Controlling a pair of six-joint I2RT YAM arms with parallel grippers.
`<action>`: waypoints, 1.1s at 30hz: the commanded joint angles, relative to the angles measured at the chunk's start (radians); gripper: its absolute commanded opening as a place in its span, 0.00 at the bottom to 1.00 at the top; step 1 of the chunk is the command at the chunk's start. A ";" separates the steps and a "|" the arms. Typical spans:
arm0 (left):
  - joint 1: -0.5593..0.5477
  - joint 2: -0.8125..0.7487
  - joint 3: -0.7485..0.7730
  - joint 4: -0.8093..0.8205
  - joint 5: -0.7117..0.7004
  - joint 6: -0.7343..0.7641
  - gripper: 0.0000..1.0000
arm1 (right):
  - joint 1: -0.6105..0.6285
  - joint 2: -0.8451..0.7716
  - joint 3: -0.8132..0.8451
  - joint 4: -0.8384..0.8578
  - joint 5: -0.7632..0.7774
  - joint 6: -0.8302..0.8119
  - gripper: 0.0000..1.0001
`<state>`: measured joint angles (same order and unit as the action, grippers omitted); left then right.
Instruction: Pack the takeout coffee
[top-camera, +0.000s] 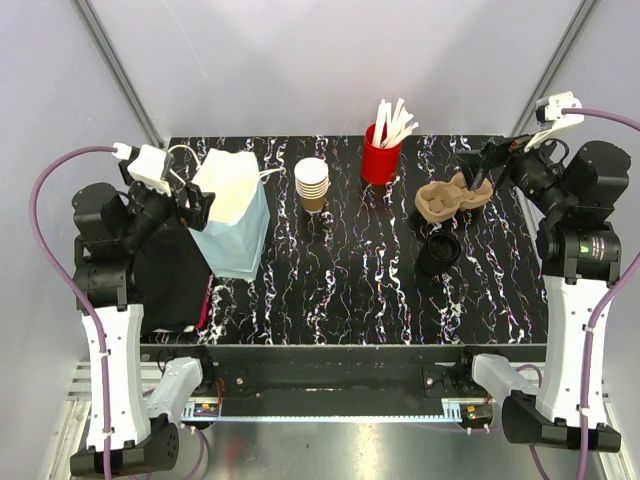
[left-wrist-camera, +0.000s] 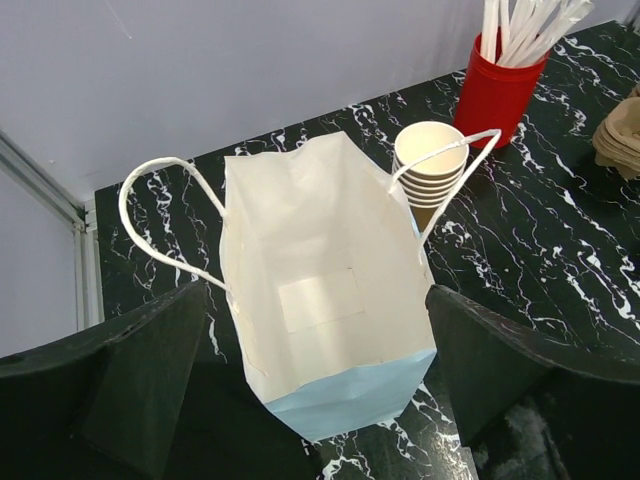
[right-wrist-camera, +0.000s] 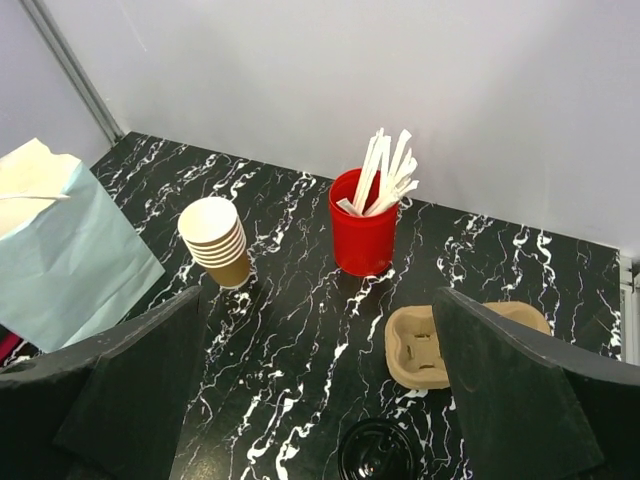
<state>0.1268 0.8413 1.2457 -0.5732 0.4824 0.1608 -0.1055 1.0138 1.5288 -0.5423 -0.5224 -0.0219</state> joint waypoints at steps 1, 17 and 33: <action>0.005 -0.001 -0.009 0.049 0.055 0.017 0.99 | -0.002 0.022 -0.005 0.070 0.067 -0.015 1.00; 0.005 0.033 -0.008 0.039 0.102 0.016 0.99 | -0.002 0.376 -0.007 0.053 0.216 -0.208 1.00; 0.007 0.041 -0.020 0.041 0.139 0.011 0.99 | -0.002 0.761 0.071 0.021 0.341 -0.377 1.00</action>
<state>0.1276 0.8791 1.2331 -0.5739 0.5846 0.1677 -0.1059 1.7336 1.5322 -0.5228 -0.2432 -0.3431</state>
